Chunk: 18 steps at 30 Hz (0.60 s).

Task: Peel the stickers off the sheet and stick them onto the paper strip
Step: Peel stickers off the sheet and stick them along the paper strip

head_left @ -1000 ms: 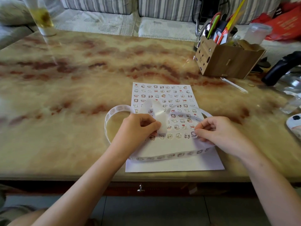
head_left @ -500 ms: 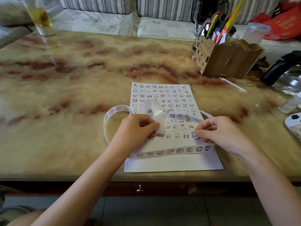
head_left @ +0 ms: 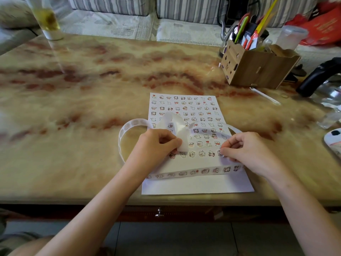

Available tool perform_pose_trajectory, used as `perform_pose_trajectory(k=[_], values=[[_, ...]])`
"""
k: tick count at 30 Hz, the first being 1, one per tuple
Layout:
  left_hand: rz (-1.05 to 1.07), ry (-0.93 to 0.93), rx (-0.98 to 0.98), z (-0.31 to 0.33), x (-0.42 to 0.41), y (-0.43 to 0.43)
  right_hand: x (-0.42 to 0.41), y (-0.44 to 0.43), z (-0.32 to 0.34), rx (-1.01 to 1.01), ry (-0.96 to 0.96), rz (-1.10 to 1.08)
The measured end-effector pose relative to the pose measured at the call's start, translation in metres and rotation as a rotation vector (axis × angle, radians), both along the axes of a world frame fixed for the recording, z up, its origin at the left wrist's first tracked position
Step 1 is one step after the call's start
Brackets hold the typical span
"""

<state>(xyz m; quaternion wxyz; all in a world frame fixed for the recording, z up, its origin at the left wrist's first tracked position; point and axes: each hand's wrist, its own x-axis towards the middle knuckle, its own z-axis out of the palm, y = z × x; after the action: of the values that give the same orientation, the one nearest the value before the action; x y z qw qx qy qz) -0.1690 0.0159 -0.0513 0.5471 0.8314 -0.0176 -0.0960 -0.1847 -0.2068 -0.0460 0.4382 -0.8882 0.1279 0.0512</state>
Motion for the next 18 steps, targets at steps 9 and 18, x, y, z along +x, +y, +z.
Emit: perform_pose_trajectory(k=[9,18], values=[[-0.003,-0.005,0.016,-0.001,0.0,0.0,0.001,0.0,-0.007,-0.077,-0.063,0.015],[-0.008,0.005,0.027,0.0,0.0,0.001,0.003,-0.005,-0.011,-0.093,-0.091,0.023]])
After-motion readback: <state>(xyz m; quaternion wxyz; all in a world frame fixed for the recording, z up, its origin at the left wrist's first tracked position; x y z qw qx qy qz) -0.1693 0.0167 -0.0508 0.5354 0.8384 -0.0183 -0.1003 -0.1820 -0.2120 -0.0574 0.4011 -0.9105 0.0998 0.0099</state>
